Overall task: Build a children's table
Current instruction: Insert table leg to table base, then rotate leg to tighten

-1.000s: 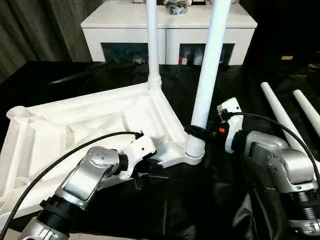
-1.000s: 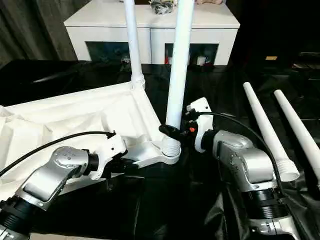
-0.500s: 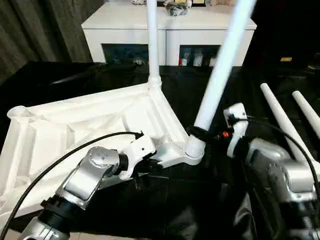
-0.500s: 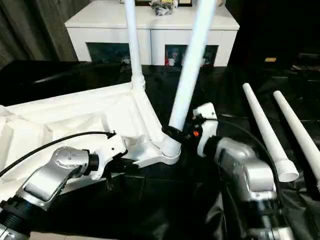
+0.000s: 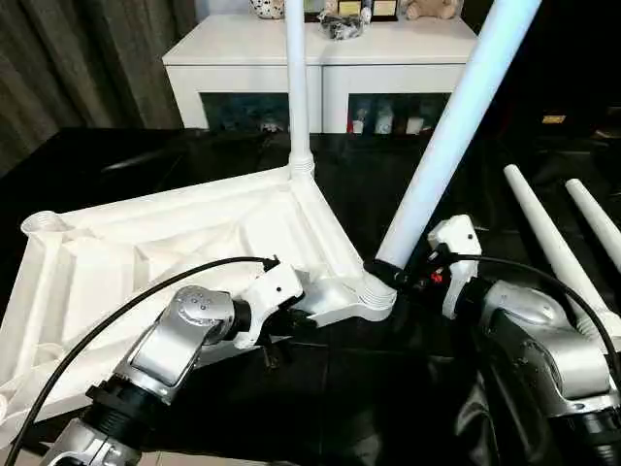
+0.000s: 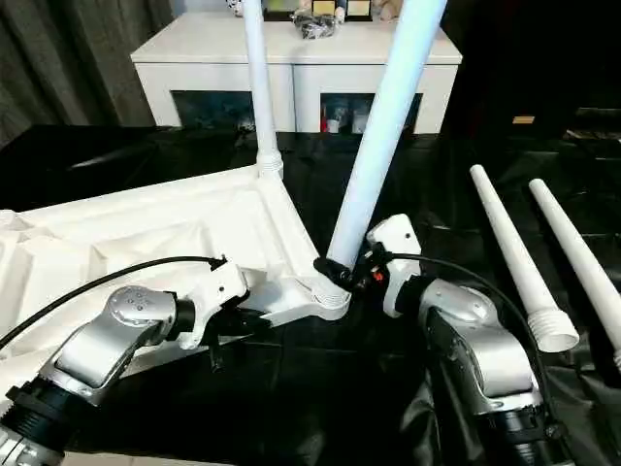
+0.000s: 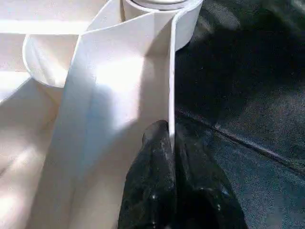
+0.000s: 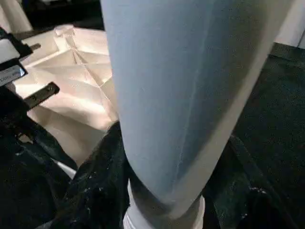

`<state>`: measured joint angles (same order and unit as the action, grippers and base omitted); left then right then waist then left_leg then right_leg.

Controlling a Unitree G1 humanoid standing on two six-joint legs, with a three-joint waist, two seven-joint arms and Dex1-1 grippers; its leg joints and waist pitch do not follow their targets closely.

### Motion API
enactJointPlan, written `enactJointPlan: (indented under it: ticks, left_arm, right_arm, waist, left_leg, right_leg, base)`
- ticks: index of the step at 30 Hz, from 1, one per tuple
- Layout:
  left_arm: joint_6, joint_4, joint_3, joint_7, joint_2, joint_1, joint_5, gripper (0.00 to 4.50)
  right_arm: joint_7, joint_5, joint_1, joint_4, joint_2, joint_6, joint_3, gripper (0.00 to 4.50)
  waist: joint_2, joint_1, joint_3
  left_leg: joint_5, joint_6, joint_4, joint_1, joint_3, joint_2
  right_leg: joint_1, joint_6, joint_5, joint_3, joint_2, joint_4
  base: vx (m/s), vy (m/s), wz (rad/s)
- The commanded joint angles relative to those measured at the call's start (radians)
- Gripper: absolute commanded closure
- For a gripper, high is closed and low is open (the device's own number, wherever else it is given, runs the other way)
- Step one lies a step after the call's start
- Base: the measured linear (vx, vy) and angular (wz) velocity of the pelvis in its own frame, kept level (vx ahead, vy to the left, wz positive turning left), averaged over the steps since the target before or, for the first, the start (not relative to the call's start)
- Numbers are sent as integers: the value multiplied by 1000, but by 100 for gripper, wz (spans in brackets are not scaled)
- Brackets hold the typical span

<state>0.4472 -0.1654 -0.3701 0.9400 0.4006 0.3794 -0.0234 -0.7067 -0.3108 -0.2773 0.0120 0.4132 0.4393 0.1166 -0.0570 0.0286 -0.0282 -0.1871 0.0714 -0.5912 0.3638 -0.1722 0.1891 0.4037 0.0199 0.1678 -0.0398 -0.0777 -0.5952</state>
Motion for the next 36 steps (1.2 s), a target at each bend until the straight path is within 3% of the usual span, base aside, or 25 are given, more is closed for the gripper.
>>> enactJointPlan:
  ticks: [1, 4, 7, 9, 13, 15, 20, 28, 36]
  left_arm:
    - [-14, -10, 30, -29, 9, 16, 5, 450]
    - [-16, -4, 29, -27, 12, 11, 4, 450]
    - [-19, -3, 28, -26, 13, 9, 5, 450]
    - [-21, -5, 26, -25, 13, 11, 5, 450]
    - [-23, -6, 25, -27, 13, 12, 6, 450]
    - [-23, -6, 26, -29, 12, 12, 6, 450]
    - [-20, -4, 27, -31, 12, 11, 4, 450]
    - [-28, -19, 32, -22, 22, 20, 8, 450]
    - [-26, -24, 36, -21, 27, 21, 8, 450]
  right_arm:
    - [-15, 35, 11, -68, 14, 87, 49, 266]
    - [-35, 29, -34, -105, 15, 138, 65, 266]
    - [-53, 39, -66, -144, 16, 138, 83, 266]
    - [-56, 48, -98, -185, 9, 148, 93, 266]
    - [-72, 78, -125, -238, 7, 136, 121, 266]
    - [-81, 78, -123, -240, 7, 143, 127, 266]
    - [-87, 74, -109, -233, 10, 144, 135, 266]
    - [-79, 82, -102, -243, 0, 139, 126, 266]
    - [-74, 86, -107, -253, -8, 133, 121, 266]
  waist:
    - [20, 1, 40]
    - [25, -1, 40]
    - [23, -2, 39]
    - [30, -4, 38]
    - [32, -10, 33]
    - [35, -13, 33]
    - [39, -17, 33]
    - [32, -22, 31]
    - [35, -24, 29]
  left_leg:
    - [-341, -13, 78, -4, 10, 21]
    - [-350, -10, 78, -4, 12, 22]
    - [-354, -7, 79, -3, 13, 23]
    - [-361, -6, 80, -3, 13, 22]
    - [-406, 4, 82, -6, 17, 21]
    - [-430, 8, 79, -14, 17, 19]
    - [-445, 6, 83, -14, 19, 21]
    - [-480, 10, 84, -16, 21, 20]
    - [-495, 10, 85, -15, 23, 20]
  right_leg:
    - [-30, -138, 478, 26, -45, 94]
    - [-28, -135, 487, 26, -46, 95]
    - [-29, -139, 484, 25, -47, 93]
    - [-29, -136, 498, 25, -48, 93]
    - [-24, -115, 564, 22, -48, 101]
    - [-17, -98, 605, 23, -49, 109]
    - [-17, -101, 585, 22, -47, 108]
    - [-12, -96, 610, 20, -46, 113]
    - [-10, -84, 639, 18, -47, 118]
  base:
    - [0, 0, 0]
    - [0, 0, 0]
    - [0, 0, 0]
    - [0, 0, 0]
    - [0, 0, 0]
    - [0, 0, 0]
    - [0, 0, 0]
    - [0, 0, 0]
    - [0, 0, 0]
